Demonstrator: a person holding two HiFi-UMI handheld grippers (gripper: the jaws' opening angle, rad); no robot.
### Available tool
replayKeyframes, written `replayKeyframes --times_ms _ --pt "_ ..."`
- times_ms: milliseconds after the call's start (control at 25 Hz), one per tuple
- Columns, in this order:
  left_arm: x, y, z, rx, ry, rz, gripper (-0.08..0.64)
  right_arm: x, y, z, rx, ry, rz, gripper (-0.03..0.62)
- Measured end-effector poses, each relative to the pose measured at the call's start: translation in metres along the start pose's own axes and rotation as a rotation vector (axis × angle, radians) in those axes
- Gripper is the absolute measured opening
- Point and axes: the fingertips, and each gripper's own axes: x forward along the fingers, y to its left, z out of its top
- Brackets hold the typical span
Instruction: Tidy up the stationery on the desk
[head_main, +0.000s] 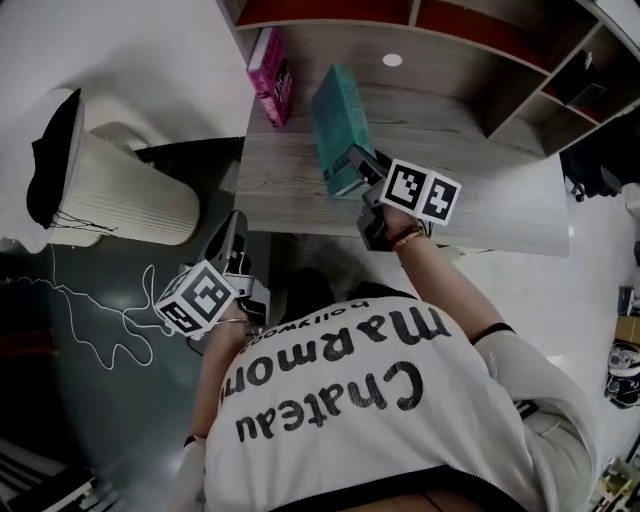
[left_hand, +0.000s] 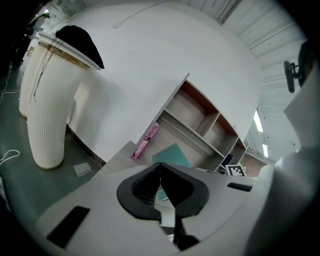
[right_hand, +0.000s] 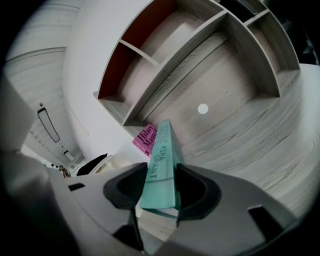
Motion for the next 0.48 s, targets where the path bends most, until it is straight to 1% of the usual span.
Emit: replayKeyframes --times_ms 120,200,360,480 --pt "0.019 0.006 0.020 0.022 0.039 -0.048 0.015 0.017 -0.005 0.004 -0.002 -0.051 -0.054 0.190" --pt "0.029 0.016 0.033 0.042 0.067 -0.065 0.015 0.030 -0.005 0.011 -0.019 -0.093 -0.084 0.190" --pt "0.046 0.046 0.049 0.070 0.135 -0.078 0.015 0.055 -0.001 0.021 -0.098 -0.199 -0.128 0.190" --pt "0.054 0.066 0.050 0.086 0.191 -0.086 0.015 0.070 0.007 0.021 -0.195 -0.285 -0.135 0.190"
